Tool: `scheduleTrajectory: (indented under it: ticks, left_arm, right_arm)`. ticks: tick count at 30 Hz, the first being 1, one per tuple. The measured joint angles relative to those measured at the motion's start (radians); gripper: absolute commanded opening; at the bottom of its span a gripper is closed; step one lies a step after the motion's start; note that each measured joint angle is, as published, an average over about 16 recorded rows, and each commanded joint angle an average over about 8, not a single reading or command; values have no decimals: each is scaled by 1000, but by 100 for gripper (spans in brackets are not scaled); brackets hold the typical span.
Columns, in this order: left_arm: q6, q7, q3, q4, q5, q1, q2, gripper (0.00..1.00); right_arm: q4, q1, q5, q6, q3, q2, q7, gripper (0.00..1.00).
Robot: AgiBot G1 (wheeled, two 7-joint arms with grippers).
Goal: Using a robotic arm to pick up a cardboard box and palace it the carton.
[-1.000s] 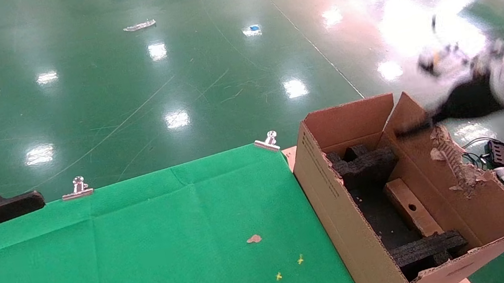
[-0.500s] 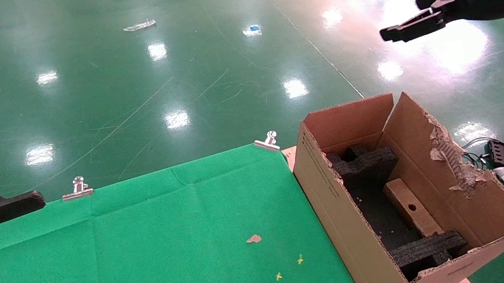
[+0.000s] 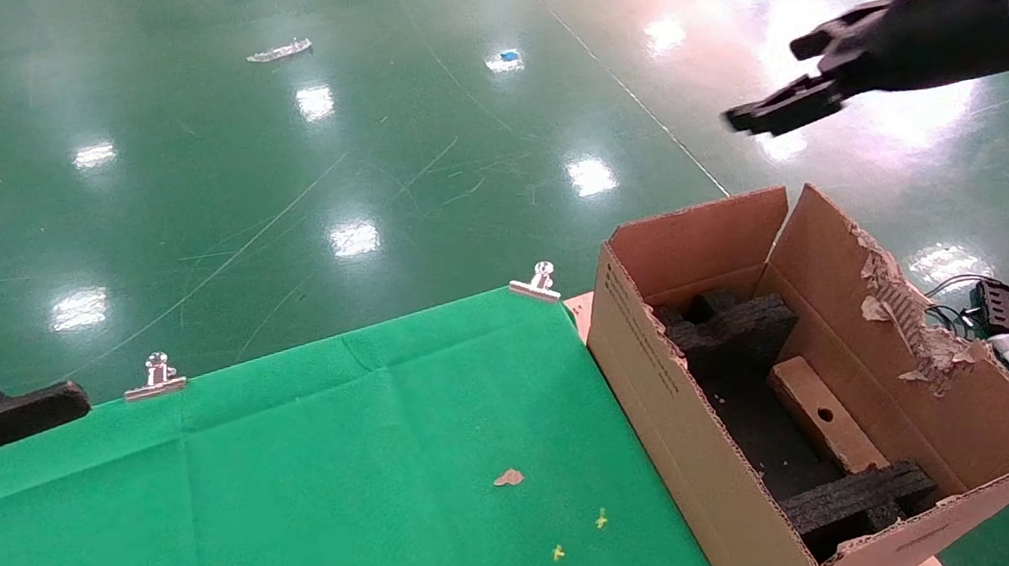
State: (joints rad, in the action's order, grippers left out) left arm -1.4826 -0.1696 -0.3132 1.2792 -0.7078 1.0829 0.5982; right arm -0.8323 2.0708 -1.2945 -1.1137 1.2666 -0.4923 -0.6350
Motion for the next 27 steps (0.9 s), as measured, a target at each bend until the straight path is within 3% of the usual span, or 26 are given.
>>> scheduleTrajectory:
  ticks: [27]
  left_arm:
    - [0, 1, -1, 0, 1, 0, 0, 100]
  right_arm:
    - [-229, -505, 286, -194, -500, -60, 227, 100]
